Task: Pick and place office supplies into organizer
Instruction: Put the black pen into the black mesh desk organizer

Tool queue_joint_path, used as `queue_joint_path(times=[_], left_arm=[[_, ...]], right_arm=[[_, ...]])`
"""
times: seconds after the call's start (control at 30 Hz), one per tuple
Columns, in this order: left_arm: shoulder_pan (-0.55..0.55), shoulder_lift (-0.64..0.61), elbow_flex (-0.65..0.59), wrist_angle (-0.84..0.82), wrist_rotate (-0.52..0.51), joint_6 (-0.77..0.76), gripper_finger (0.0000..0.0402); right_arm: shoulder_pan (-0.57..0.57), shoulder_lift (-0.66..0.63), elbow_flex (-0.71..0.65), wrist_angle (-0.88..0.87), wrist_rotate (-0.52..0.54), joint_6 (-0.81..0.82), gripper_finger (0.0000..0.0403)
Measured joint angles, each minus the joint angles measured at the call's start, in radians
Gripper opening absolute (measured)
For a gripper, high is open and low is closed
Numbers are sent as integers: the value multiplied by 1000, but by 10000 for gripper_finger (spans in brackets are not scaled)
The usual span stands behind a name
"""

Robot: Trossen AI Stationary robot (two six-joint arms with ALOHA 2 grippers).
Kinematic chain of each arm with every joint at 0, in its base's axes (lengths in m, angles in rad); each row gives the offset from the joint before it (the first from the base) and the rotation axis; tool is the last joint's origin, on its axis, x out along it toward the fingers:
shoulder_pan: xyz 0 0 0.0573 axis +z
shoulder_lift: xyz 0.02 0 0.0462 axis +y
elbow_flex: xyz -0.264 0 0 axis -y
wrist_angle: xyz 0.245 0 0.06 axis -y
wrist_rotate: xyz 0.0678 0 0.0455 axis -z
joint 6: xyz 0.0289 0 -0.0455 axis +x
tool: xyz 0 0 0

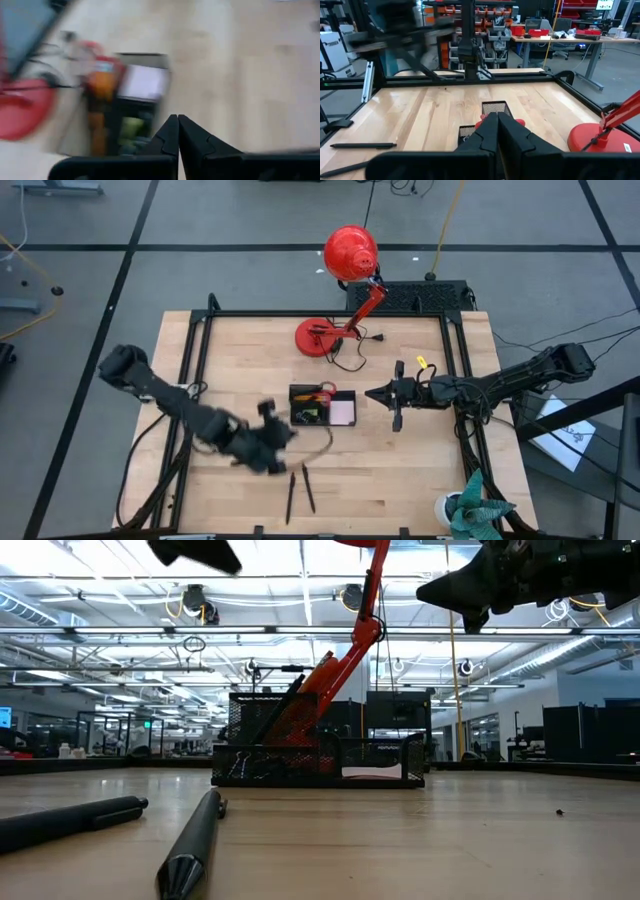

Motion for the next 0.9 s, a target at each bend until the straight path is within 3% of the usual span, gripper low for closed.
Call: queue_joint_path(times=[0.13, 0.27, 0.37, 0.47, 0.57, 0.67, 0.8, 0.9], left_arm=[[-101, 104, 33, 95, 81, -120, 15], [-161, 236, 32, 487, 83, -138, 5], [-181, 340, 35, 790, 121, -46, 4], [-190, 407, 54, 891, 158, -63, 10], [-201, 432, 104, 735, 112, -259, 5], [-223, 462, 198, 424, 77, -442, 3], [-249, 507, 362, 71, 101, -625, 2], [-253, 529, 438, -68, 133, -706, 2]], right_arm=[[0, 0, 0, 12, -7, 6, 4], [0, 0, 0, 48, -54, 2, 4], [0, 0, 0, 46, -53, 3, 4], [0, 0, 0, 46, -53, 7, 4], [0, 0, 0, 46, -54, 35, 4], [0, 0, 0, 46, -53, 36, 4], [0, 0, 0, 46, -52, 25, 4], [0, 0, 0, 46, -51, -2, 4]])
